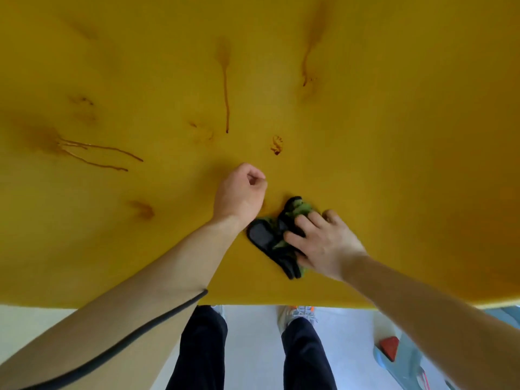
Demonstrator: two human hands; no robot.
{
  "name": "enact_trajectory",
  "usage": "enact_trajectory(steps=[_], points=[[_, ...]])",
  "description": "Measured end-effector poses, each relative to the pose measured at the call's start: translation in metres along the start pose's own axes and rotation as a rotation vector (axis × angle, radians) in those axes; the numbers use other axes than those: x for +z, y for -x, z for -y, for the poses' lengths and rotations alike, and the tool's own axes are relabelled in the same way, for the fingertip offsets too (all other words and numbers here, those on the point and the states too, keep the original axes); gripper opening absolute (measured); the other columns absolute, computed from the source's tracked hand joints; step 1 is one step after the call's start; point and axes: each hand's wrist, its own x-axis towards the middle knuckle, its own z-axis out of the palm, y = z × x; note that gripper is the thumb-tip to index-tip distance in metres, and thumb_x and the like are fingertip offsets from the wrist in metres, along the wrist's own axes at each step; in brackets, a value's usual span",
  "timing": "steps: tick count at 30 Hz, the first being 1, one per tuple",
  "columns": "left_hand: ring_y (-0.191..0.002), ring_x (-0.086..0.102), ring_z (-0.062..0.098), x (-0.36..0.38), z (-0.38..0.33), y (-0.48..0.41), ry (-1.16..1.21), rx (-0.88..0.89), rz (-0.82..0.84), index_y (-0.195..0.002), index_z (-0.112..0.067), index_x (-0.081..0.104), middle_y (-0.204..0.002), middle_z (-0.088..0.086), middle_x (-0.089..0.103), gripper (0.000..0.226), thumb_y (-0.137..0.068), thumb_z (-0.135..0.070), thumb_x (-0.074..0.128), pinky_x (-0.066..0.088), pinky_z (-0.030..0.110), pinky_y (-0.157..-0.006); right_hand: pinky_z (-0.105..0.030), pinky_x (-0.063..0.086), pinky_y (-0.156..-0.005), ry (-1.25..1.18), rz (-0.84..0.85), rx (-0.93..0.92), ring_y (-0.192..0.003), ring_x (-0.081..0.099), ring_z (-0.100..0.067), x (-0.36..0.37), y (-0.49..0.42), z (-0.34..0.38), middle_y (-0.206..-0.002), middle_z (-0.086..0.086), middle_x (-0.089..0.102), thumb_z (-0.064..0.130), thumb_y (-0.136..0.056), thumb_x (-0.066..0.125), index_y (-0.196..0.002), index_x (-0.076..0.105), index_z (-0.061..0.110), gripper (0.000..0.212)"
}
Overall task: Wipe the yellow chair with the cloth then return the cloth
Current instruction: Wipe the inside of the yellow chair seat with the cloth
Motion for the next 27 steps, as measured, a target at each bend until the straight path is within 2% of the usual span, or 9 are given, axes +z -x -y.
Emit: enact_trajectory(steps=[2,5,8,10,14,17,21,24,27], points=[[-0.072,0.058,0.008,-0.008,0.008,0.000,-0.001,-0.012,-0.011,-0.090,-0.025,0.065,-0.079,-0.015,0.059,0.010,-0.093,-0.019,0.057,0.042,0.026,-0.062,-0.049,0.047,-0.076,0.114,-0.031,0.020,-0.091,0.055,-0.034,-0.012,-0.022,-0.040,-0.104,-0.013,0.058,0.039,-0.071,0.075,-0.109,0.064,0.023,0.043],[-0.077,0.058,0.012,-0.018,0.020,-0.011,0.057,-0.036,-0.066,-0.088,-0.023,0.065,-0.078,-0.017,0.058,0.010,-0.093,-0.016,0.059,0.038,0.022,-0.062,-0.053,0.044,-0.081,0.139,-0.130,0.462,-0.100,0.051,-0.039,-0.033,-0.067,-0.085,-0.112,-0.018,0.055,0.037,-0.079,0.075,-0.117,0.060,0.019,0.045],[-0.079,0.059,0.013,-0.027,0.029,-0.025,0.131,-0.074,-0.079,-0.089,-0.023,0.065,-0.082,-0.011,0.062,0.011,-0.095,-0.017,0.058,0.039,0.022,-0.063,-0.054,0.042,-0.087,0.004,-0.190,0.812,-0.108,0.049,-0.039,-0.028,-0.105,-0.057,-0.122,-0.016,0.052,0.037,-0.090,0.061,-0.123,0.054,0.017,0.039],[-0.081,0.061,0.017,-0.031,0.036,-0.031,0.142,-0.081,-0.118,-0.088,-0.023,0.065,-0.084,-0.004,0.065,0.012,-0.094,-0.016,0.057,0.042,0.025,-0.068,-0.052,0.042,-0.084,-0.119,-0.169,0.758,-0.107,0.050,-0.039,-0.016,-0.113,-0.010,-0.120,-0.013,0.054,0.037,-0.088,0.061,-0.121,0.056,0.019,0.039],[-0.077,0.060,0.016,-0.040,0.050,-0.025,0.118,-0.069,-0.107,-0.087,-0.023,0.064,-0.079,-0.008,0.063,0.012,-0.091,-0.014,0.057,0.040,0.023,-0.063,-0.047,0.049,-0.076,-0.212,0.002,0.136,-0.094,0.057,-0.034,0.011,-0.065,0.077,-0.106,-0.005,0.060,0.045,-0.070,0.070,-0.109,0.063,0.025,0.045],[-0.073,0.060,0.015,-0.044,0.058,-0.016,0.056,-0.043,-0.049,-0.082,-0.028,0.062,-0.077,-0.011,0.062,0.017,-0.090,-0.014,0.058,0.040,0.028,-0.066,-0.045,0.051,-0.074,-0.104,0.061,-0.163,-0.089,0.060,-0.032,0.002,-0.060,0.049,-0.102,-0.005,0.062,0.048,-0.056,0.079,-0.103,0.066,0.029,0.052],[-0.074,0.060,0.011,-0.043,0.064,-0.011,-0.012,-0.014,0.007,-0.083,-0.031,0.061,-0.078,-0.015,0.060,0.016,-0.093,-0.018,0.058,0.045,0.029,-0.066,-0.049,0.048,-0.078,0.069,-0.098,0.238,-0.096,0.057,-0.040,-0.019,-0.107,-0.039,-0.108,-0.015,0.060,0.034,-0.068,0.081,-0.112,0.065,0.020,0.048],[-0.080,0.063,0.018,-0.039,0.067,-0.009,-0.058,0.022,0.037,-0.088,-0.028,0.062,-0.077,-0.014,0.060,0.011,-0.093,-0.020,0.057,0.051,0.034,-0.072,-0.051,0.043,-0.082,0.009,-0.133,0.617,-0.103,0.050,-0.039,-0.017,-0.123,-0.014,-0.119,-0.016,0.054,0.031,-0.083,0.065,-0.122,0.056,0.019,0.042],[-0.086,0.063,0.023,-0.036,0.069,-0.005,-0.149,0.033,0.041,-0.085,-0.026,0.062,-0.079,-0.009,0.063,0.009,-0.090,-0.022,0.058,0.050,0.037,-0.077,-0.051,0.042,-0.081,-0.080,-0.087,0.490,-0.099,0.049,-0.034,0.004,-0.097,0.067,-0.113,-0.011,0.055,0.043,-0.076,0.065,-0.113,0.058,0.021,0.044]])
